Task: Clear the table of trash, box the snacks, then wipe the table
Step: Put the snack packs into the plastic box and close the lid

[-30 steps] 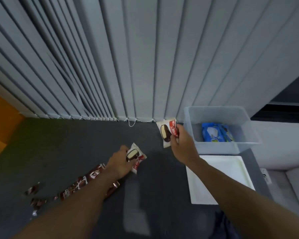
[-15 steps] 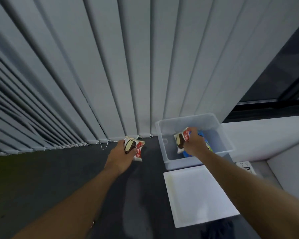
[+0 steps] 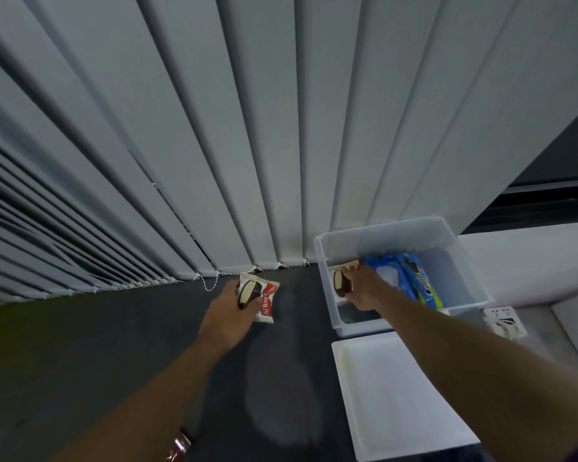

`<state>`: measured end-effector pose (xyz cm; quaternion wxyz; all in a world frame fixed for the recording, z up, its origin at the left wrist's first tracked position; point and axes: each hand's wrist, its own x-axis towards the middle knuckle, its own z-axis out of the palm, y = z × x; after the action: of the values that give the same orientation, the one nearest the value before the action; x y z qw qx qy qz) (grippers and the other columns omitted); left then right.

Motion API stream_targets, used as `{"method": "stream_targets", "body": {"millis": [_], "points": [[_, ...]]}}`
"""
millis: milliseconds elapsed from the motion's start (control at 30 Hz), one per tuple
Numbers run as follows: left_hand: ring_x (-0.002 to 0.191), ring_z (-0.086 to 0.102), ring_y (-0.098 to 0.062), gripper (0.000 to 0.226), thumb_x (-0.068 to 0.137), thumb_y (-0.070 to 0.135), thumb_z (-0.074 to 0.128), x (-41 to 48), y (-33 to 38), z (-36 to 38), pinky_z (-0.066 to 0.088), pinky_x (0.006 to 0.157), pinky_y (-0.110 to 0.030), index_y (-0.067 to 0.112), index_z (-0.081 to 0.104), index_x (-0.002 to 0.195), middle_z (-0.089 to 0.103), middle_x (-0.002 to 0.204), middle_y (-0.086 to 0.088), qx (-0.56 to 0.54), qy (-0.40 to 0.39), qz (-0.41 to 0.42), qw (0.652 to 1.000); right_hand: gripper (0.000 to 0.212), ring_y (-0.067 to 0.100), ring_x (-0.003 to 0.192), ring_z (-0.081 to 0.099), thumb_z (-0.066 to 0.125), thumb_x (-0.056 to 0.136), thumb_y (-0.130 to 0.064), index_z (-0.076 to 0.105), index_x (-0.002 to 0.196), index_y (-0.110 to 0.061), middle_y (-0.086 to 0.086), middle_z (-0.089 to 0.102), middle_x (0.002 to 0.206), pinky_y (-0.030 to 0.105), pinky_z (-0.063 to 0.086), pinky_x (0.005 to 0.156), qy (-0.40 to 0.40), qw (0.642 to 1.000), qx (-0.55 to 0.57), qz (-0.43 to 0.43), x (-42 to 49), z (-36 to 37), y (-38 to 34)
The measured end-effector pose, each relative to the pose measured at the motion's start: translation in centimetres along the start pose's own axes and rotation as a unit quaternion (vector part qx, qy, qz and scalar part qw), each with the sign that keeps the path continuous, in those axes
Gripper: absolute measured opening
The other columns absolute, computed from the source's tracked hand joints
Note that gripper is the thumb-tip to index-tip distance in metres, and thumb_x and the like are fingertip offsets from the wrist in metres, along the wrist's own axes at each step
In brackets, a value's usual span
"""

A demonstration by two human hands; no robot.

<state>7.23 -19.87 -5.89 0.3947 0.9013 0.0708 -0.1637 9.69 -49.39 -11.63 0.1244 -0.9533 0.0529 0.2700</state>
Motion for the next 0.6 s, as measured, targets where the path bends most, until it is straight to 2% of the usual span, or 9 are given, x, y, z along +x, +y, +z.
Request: {"method": "stream_targets", "body": {"millis": [100,167,233,300,367,467,533,600], "points": [[0.098,0.066,-0.013,0.032,0.09,0.033,0.07,0.1,0.5,0.1,0.05,0.09,-0.032,0.026,0.058,0.12,0.069,0.108,0.008,-0.009,-0.002,0.002,1.0,0.067,0.038,0.132,0.044,0.055,0.098,-0.03,0.021,0.155,-0.023,0.021,0.027,0.151,0.042,0.039,0.108,-0.001,1.0,-0.022,0.006,-0.2,0.0,-0.2],[0.096,0.064,-0.012,0.026,0.091,0.03,0.069,0.1,1.3,0.2,0.047,0.086,-0.029,0.028,0.057,0.114,0.067,0.106,0.008,-0.016,0.0,0.014,1.0,0.064,0.038,0.126,0.05,0.054,0.097,-0.033,0.024,0.153,-0.028,0.02,0.024,0.153,0.045,0.045,0.104,0.032,0.999,-0.015,-0.012,-0.6,-0.4,-0.1],[0.095,0.064,-0.011,0.024,0.092,0.028,0.068,0.2,2.3,0.3,0.046,0.083,-0.029,0.032,0.054,0.11,0.067,0.103,0.01,-0.027,0.003,0.032,0.999,0.053,0.034,0.113,0.059,0.054,0.097,-0.033,0.036,0.146,-0.029,0.015,0.038,0.146,0.045,0.052,0.094,0.089,0.995,0.001,-0.033,-1.6,-1.2,-0.1],[0.095,0.064,-0.008,0.025,0.092,0.028,0.068,0.2,3.7,0.5,0.049,0.084,-0.031,0.033,0.053,0.112,0.067,0.104,0.01,-0.041,0.003,0.054,0.998,0.035,0.027,0.102,0.063,0.054,0.097,-0.035,0.052,0.131,-0.025,0.006,0.058,0.124,0.039,0.055,0.085,0.165,0.985,0.034,-0.043,-3.1,-2.3,0.3],[0.094,0.063,-0.004,0.025,0.094,0.024,0.066,0.1,5.3,0.8,0.05,0.083,-0.026,0.033,0.052,0.113,0.066,0.105,0.011,-0.053,0.006,0.086,0.995,0.032,0.024,0.104,0.063,0.057,0.096,-0.037,0.059,0.124,-0.022,0.004,0.064,0.116,0.038,0.053,0.089,0.25,0.965,0.069,-0.038,-4.5,-3.4,1.6],[0.089,0.06,0.004,0.024,0.096,0.021,0.063,-0.3,7.9,1.1,0.043,0.07,-0.01,0.029,0.052,0.116,0.064,0.101,0.014,-0.051,0.011,0.136,0.989,0.049,0.032,0.124,0.051,0.06,0.092,-0.038,0.053,0.135,-0.016,0.011,0.055,0.139,0.047,0.043,0.102,0.356,0.933,0.043,0.015,-6.5,-4.5,5.0],[0.093,0.063,-0.002,0.027,0.097,0.022,0.063,-0.5,9.5,1.5,0.046,0.074,-0.015,0.027,0.053,0.121,0.065,0.106,0.011,-0.049,0.004,0.163,0.985,0.06,0.039,0.132,0.043,0.06,0.089,-0.043,0.046,0.14,-0.015,0.014,0.045,0.148,0.052,0.039,0.102,0.401,0.914,0.006,0.066,-7.6,-4.8,7.7],[0.099,0.065,-0.009,0.033,0.097,0.025,0.062,-0.6,10.9,2.0,0.05,0.083,-0.025,0.025,0.053,0.128,0.066,0.112,0.009,-0.036,-0.012,0.185,0.982,0.069,0.042,0.141,0.031,0.058,0.088,-0.047,0.036,0.146,-0.018,0.013,0.032,0.157,0.054,0.033,0.107,0.378,0.918,-0.002,0.118,-8.6,-4.9,10.1]]}}
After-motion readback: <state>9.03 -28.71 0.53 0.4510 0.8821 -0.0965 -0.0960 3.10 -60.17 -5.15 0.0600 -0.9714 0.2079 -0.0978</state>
